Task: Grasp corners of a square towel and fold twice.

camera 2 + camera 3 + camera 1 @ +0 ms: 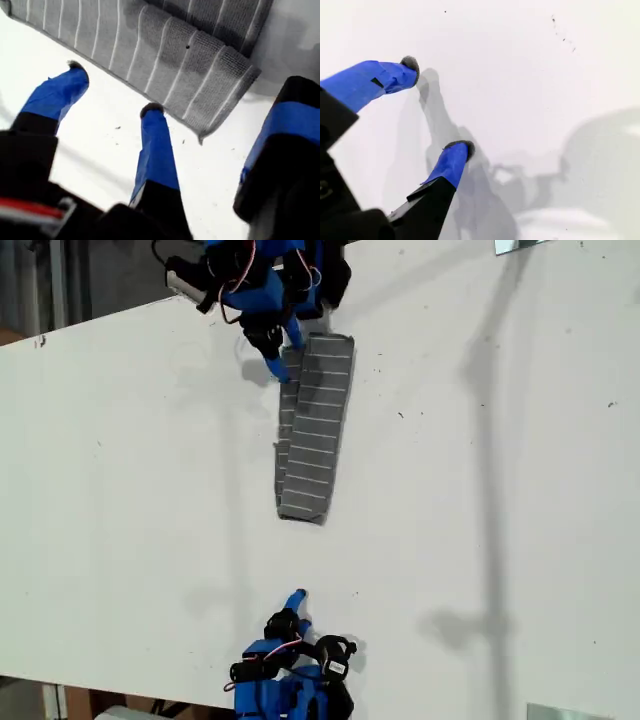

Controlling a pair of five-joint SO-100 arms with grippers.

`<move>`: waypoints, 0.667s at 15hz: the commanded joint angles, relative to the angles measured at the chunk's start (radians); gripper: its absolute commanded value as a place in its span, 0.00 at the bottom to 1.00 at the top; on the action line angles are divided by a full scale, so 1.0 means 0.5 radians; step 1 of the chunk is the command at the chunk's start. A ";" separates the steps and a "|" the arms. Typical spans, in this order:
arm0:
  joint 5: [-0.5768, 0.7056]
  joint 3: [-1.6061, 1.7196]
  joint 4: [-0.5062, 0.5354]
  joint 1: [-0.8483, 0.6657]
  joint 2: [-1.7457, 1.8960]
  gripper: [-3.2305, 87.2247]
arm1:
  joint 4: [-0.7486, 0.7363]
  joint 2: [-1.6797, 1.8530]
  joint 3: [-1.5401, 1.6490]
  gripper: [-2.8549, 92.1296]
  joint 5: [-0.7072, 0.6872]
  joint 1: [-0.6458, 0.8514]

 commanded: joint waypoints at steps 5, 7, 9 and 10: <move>-0.064 -0.782 0.405 0.224 -0.331 0.34 | -0.380 -0.037 0.279 0.31 0.153 -0.230; 0.049 -1.417 0.598 0.218 -0.755 0.34 | -0.408 -0.055 0.282 0.31 0.150 -0.264; 0.169 -2.016 0.687 0.233 -1.233 0.34 | -0.408 -0.064 0.291 0.31 0.150 -0.301; 0.215 -2.307 0.724 0.264 -1.470 0.34 | -0.405 -0.064 0.291 0.31 0.150 -0.310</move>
